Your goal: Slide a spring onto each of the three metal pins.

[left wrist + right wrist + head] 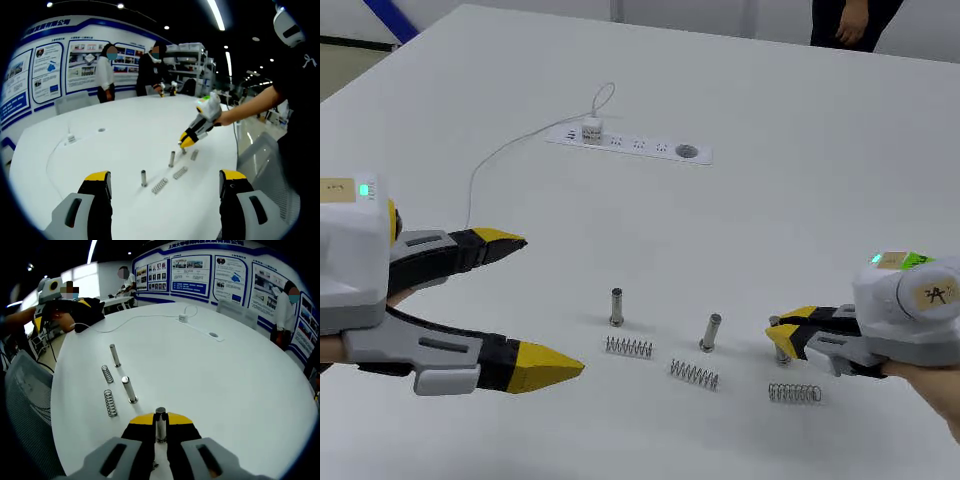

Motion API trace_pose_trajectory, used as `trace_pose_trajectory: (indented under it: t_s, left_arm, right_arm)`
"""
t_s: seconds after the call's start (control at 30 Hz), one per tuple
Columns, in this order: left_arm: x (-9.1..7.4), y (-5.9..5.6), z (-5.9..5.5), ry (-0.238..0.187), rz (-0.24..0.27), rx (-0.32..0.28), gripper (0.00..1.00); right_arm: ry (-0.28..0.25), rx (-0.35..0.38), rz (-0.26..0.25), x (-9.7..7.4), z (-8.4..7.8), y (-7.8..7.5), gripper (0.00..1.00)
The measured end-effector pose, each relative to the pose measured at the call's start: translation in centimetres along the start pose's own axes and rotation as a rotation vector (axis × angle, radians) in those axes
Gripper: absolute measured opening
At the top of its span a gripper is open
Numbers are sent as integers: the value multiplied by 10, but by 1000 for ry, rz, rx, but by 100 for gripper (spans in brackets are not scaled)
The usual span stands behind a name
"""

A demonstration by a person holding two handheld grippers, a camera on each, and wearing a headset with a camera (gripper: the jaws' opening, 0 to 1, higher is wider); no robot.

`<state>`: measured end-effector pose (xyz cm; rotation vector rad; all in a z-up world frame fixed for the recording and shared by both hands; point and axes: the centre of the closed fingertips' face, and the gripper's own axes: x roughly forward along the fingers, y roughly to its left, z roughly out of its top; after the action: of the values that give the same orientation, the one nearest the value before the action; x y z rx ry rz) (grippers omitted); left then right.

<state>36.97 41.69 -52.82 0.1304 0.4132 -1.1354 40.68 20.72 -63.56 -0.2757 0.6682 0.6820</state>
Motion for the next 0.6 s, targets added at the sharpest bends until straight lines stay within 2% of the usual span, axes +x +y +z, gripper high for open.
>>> trace_pose_trajectory:
  t_s: [0.33, 0.6]
  left_arm:
    - [2, -2, 2, 2, -7, 2, 91]
    - [3, -5, 2, 7, -12, 4, 91]
  right_arm:
    - [-84, 36, -15, -8, -4, -3, 7]
    - [-127, 79, -39, -14, -8, -8, 8]
